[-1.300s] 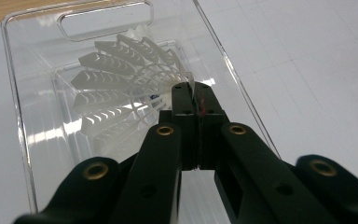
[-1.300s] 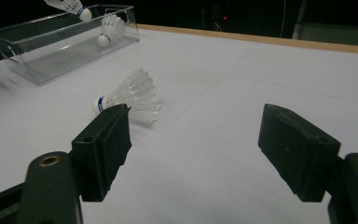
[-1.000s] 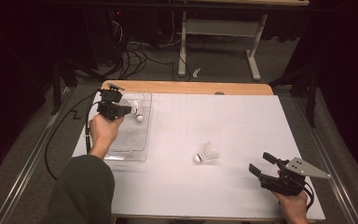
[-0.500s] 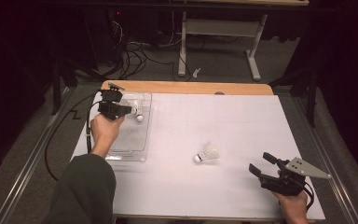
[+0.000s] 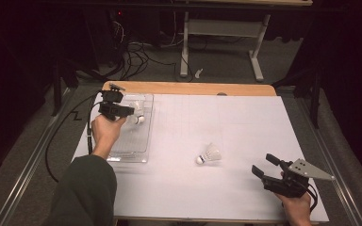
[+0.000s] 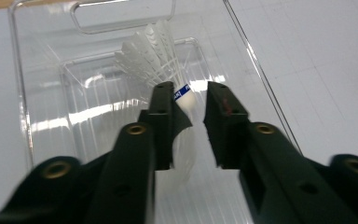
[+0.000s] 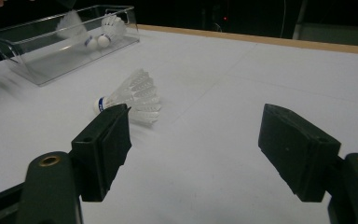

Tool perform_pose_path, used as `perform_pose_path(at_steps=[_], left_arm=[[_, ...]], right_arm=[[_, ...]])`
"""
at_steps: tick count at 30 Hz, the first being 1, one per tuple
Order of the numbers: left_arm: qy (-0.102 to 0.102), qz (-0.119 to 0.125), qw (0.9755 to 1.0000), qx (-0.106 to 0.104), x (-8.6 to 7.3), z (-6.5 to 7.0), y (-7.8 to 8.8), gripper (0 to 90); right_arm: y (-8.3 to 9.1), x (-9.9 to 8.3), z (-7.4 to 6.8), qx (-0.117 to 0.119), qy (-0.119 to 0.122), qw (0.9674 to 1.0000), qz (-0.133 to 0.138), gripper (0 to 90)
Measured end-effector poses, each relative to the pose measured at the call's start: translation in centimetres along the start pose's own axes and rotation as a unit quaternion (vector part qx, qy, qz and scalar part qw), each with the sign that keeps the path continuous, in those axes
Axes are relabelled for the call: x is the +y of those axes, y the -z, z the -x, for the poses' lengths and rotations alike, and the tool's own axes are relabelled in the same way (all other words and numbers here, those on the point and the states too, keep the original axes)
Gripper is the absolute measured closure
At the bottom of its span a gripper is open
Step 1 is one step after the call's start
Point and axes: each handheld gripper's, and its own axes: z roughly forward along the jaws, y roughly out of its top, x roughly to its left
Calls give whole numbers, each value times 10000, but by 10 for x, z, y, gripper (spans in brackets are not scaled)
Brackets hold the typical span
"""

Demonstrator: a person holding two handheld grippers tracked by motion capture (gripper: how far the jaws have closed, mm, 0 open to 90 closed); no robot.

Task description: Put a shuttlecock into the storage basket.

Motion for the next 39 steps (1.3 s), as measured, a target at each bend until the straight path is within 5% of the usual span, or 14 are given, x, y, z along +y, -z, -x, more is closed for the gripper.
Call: perform_pose_path(at_steps=[6,22,39], left_arm=[[-44,51,10000,51,-1,1,4,597],[-258,245,9994,30,-5,14,15,510],[-262,474,9985,-40,-22,17,24,461]], right_arm=[[0,0,0,1,0,10000,1,256],[0,0,-1,1,-18,10000,2,256],[1,0,-1,-4,-1,10000,10,256]])
